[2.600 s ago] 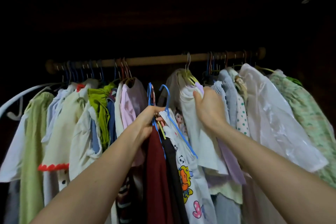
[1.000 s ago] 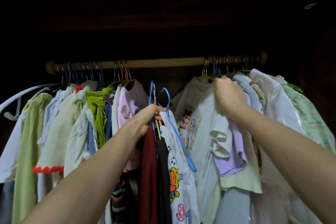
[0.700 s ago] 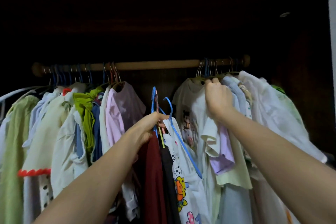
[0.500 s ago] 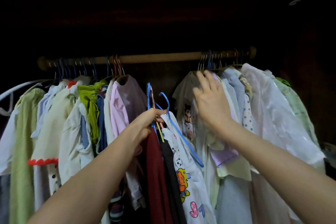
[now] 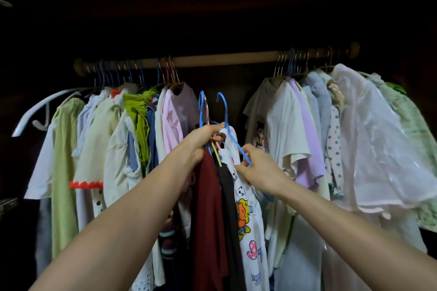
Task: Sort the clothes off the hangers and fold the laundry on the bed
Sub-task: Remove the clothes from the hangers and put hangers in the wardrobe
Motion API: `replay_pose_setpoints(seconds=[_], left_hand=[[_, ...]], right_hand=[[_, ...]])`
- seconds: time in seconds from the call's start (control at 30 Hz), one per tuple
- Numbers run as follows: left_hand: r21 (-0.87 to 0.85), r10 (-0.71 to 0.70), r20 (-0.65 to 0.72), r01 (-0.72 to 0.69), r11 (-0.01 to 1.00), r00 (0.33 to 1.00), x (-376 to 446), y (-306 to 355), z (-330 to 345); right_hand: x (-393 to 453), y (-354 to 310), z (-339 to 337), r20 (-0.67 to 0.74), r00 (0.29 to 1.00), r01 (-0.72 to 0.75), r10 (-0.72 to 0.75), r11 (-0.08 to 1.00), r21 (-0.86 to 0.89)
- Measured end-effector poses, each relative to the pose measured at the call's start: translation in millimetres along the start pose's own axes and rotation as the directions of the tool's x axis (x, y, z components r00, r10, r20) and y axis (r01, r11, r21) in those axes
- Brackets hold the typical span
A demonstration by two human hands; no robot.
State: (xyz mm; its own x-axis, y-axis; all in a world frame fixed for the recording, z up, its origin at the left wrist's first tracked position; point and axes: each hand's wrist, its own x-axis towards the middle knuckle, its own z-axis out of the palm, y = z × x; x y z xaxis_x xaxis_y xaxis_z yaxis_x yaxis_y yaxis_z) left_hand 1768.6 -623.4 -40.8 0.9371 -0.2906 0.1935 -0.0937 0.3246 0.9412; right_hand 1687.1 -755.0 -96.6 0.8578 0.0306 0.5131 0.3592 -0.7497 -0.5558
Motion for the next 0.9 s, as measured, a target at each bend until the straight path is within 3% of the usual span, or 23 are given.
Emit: replay_pose_setpoints(seconds=[0.13,0.37,0.43,0.53,0.63,0.73,0.9], left_hand=[[-0.032,0.006,0.008,-0.006,0.999,1.0,1,5,2],[-0.091,-0.051,0.032,0.054,0.994,0.998,0,22,5],[-0.199,-0.054,0.002,0.053,0.978,0.999,5,25,13],[-0.229,-0.038,-0.028,0.03,0.973,0.999,12,28,28],[-0.248,-0.034,-0.028,0.026,0.968,0.999,17,29,44],[-0.282,-0.033,-0.017,0.026,0.959,0.999,17,31,63],[-0.325,-0.047,0.052,0.061,0.944,0.998,11,37,73]], right_hand=[[1,-3,-6,-0.123,0.992,-0.02,0.009,0.996,-0.09],[3,-13,-55,-0.42,0.882,-0.138,0.212,0.97,0.2],[1,-15,-67,-0.418,0.885,-0.106,0.206,0.963,0.248],[-8,-22,-82,-0.387,0.894,-0.114,0.224,0.951,0.286],[-22,-33,-89,-0.157,0.947,-0.209,0.279,0.909,0.36],[-28,-40,-74,0.007,0.949,-0.297,0.314,0.891,0.343],[-13,-27,-56,-0.167,0.918,-0.313,0.359,0.916,0.25]])
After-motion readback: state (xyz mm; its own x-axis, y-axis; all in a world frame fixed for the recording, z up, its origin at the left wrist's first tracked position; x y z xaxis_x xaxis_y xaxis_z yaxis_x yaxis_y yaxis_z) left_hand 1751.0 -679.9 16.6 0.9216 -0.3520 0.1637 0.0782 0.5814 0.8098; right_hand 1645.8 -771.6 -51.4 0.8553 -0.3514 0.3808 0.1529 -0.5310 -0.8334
